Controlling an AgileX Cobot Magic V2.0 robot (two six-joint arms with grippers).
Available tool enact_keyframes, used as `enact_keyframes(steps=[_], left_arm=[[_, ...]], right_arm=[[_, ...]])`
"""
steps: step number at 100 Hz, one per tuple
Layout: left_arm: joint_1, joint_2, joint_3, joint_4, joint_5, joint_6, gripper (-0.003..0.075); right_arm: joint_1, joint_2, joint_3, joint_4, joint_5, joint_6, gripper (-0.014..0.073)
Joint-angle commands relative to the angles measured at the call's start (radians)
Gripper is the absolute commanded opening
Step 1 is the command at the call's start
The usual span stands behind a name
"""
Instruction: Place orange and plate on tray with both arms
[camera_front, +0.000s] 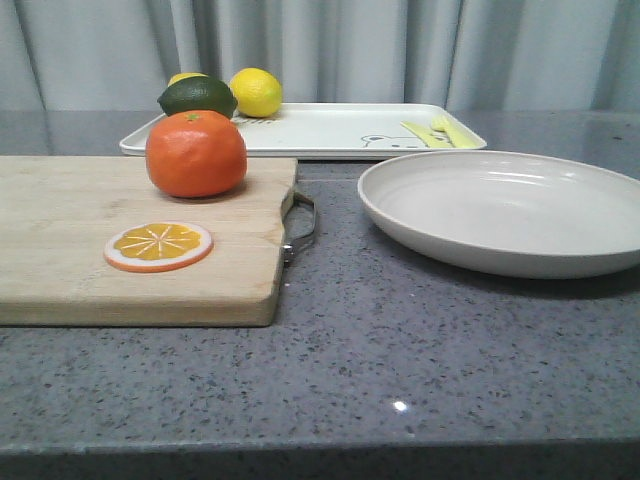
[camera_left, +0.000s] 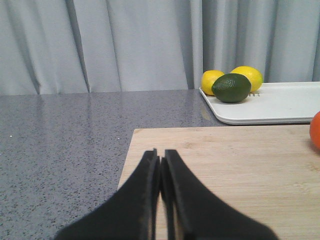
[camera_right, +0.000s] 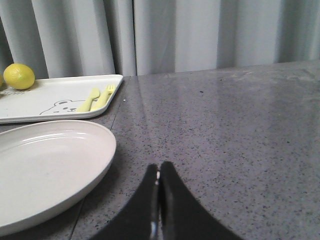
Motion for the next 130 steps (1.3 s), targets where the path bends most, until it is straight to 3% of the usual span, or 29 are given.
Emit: enact_keyframes(steps=[1, 115, 130], left_arm=[[0.002, -0.031, 0.023, -0.005, -0.079, 0.003, -0.0019], [0.002, -0.031, 0.011, -0.006, -0.084, -0.004, -0.0019], [0.002, -0.020, -0.031, -0.015, -0.073, -0.005, -0.0019]], right_arm=[[-0.004, -0.021, 0.000, -0.012, -0.082, 0.000, -0.0069], [-0.004, -0.021, -0.005, -0.011, -0.140, -0.001, -0.0069], [-0.004, -0.012, -0.045, -0.011, -0.096, -0.001, -0.0066]])
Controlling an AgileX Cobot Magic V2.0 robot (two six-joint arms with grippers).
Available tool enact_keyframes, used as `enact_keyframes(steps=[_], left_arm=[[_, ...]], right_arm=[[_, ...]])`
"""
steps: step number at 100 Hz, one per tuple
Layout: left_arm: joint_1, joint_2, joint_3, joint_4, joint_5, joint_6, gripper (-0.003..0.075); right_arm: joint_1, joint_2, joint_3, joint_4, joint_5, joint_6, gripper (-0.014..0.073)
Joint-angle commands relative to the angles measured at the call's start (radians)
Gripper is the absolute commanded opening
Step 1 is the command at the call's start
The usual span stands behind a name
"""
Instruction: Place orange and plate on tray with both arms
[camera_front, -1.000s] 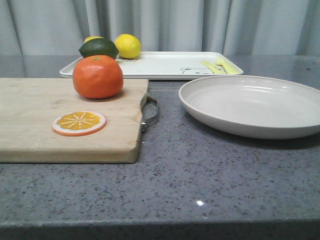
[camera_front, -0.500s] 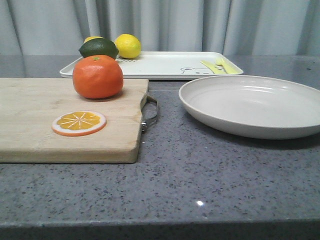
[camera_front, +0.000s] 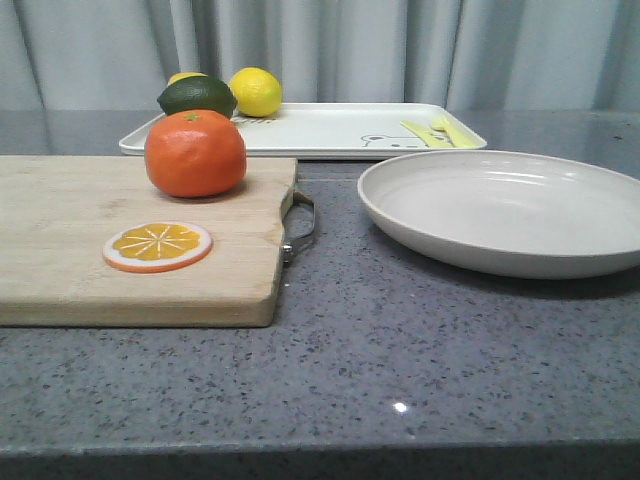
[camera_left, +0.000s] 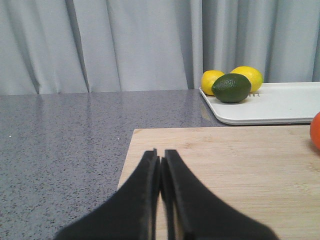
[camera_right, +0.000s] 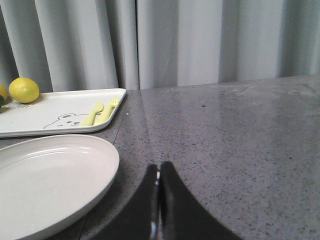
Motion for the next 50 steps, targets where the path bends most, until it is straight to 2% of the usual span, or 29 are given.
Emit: enact_keyframes(steps=[1, 33, 50], left_arm=[[0.002, -0.016, -0.031, -0.015, -0.073, -0.005, -0.0019], [0.002, 0.155, -0.184, -0.015, -0.069, -0.020, -0.0019], [0.001, 0.292, -0.272, -0.015, -0.071, -0.020, -0.0019]], right_arm=[[-0.005, -0.011, -0.050, -0.011, -0.045, -0.001, -0.0065], [-0.005, 0.144, -0.219, -0.011, 0.117, -0.001, -0.0060], [-0.005, 0.257, -0.300, -0.011, 0.132, -0.001, -0.0060]])
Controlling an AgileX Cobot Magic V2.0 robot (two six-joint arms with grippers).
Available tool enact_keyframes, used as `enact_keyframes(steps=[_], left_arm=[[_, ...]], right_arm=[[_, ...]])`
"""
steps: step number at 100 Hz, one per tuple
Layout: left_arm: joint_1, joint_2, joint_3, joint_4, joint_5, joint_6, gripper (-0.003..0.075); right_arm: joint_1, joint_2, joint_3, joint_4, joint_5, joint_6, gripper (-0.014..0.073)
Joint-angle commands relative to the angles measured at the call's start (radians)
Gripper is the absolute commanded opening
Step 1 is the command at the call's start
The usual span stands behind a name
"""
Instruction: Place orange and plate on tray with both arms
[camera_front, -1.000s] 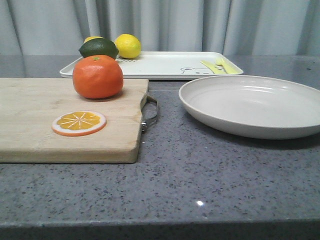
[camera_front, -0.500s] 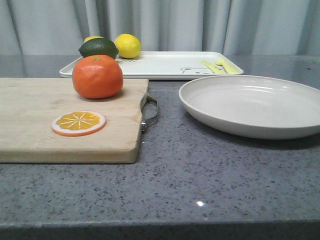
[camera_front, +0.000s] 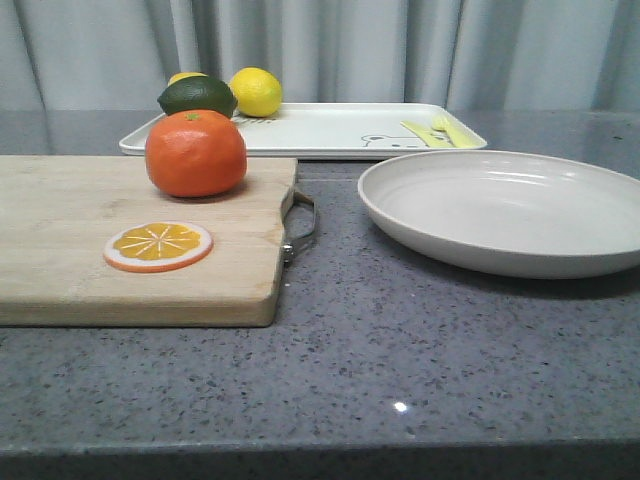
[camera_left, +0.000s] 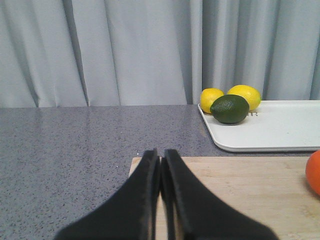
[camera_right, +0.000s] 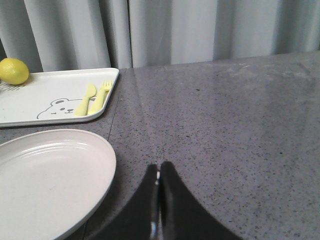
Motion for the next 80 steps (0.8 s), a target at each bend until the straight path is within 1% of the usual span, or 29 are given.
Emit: enact_keyframes(steps=[1, 40, 52, 72, 80], left_arm=[[0.001, 0.088, -0.082, -0.009, -0.079, -0.011, -0.0019], [0.001, 0.392, -0.268, -0.009, -0.077, -0.011, -0.0019], [0.001, 0.457, -0.314, -0.009, -0.077, -0.011, -0.0019], [-0.007, 0.541, -0.349, -0.009, -0.072, -0.011, -0.0019], [-0.009, 0.557, -0.349, -0.009, -0.093, -0.011, -0.0019]], right_arm=[[-0.004, 0.073, -0.071, -0.011, -0.065, -0.001, -0.0060], [-0.003, 0.375, -0.238, -0.011, -0.068, -0.001, -0.0060], [-0.002, 0.469, -0.307, -0.011, -0.059, -0.001, -0.0060], [-0.002, 0.603, -0.437, -0.011, 0.029, -0.001, -0.0060], [-0.002, 0.642, -0.455, -0.011, 0.017, -0.001, -0.0060]])
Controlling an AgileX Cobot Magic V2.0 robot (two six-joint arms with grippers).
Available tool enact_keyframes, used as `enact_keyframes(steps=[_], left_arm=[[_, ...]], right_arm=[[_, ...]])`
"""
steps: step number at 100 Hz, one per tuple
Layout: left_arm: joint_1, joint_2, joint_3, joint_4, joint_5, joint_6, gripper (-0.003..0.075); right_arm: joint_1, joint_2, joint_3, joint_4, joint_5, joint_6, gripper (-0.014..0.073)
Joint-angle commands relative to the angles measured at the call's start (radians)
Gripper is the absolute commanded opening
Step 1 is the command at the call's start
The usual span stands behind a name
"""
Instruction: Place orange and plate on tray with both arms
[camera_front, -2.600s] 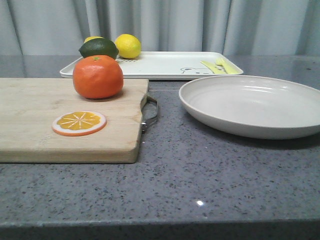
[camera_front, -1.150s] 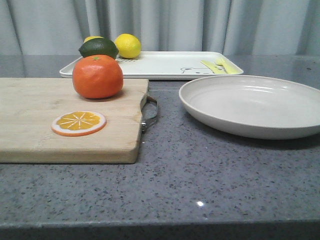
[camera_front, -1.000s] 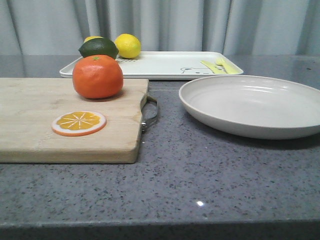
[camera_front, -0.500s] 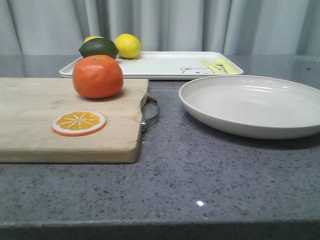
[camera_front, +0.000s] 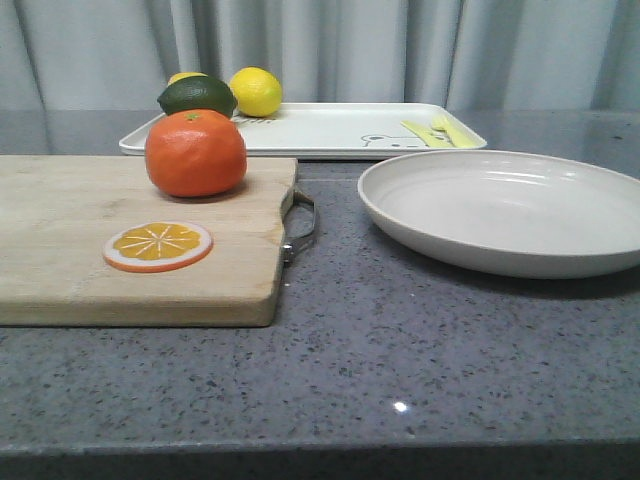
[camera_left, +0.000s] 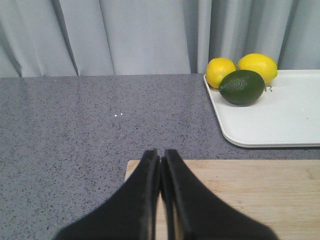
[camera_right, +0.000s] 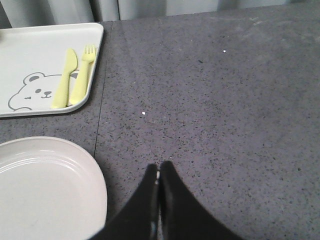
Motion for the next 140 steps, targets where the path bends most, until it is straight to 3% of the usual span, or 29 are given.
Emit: enact_keyframes(steps=[1, 31, 43, 61, 73, 90, 97, 105, 140], left_arm=[[-0.007, 0.018, -0.039, -0.007, -0.091, -0.011, -0.0019], [-0.009, 0.056, -0.043, -0.037, -0.128, -0.020, -0.0019], [-0.014, 0.099, -0.091, -0.042, -0.034, -0.020, -0.0018], [-0.061, 0.184, -0.166, -0.042, -0.008, -0.020, -0.0006], [-0.110, 0.231, -0.205, -0.042, -0.006, -0.020, 0.0127], [-0.195, 0.287, -0.255, -0.042, -0.004, -0.020, 0.0490], [-0.227, 0.309, -0.286, -0.050, 0.031, -0.021, 0.0579], [-0.257, 0.344, -0.339, -0.079, 0.100, -0.021, 0.0615], [-0.376, 0.576, -0.655, -0.123, 0.480, -0.021, 0.0610]], right_arm=[[-0.003, 0.037, -0.056, -0.011, -0.069, -0.001, -0.0060], [-0.003, 0.071, -0.056, -0.010, -0.066, -0.001, -0.0060], [-0.003, 0.071, -0.056, -0.010, -0.066, -0.001, -0.0060], [-0.003, 0.071, -0.056, -0.010, -0.066, -0.001, -0.0060], [-0.003, 0.071, -0.056, -0.010, -0.069, -0.001, -0.0060], [-0.003, 0.071, -0.056, -0.010, -0.077, -0.001, -0.0060], [-0.003, 0.071, -0.056, -0.010, -0.078, -0.001, -0.0060], [-0.003, 0.071, -0.056, -0.010, -0.079, -0.001, -0.0060], [-0.003, 0.071, -0.056, -0.010, -0.095, -0.001, -0.0060]])
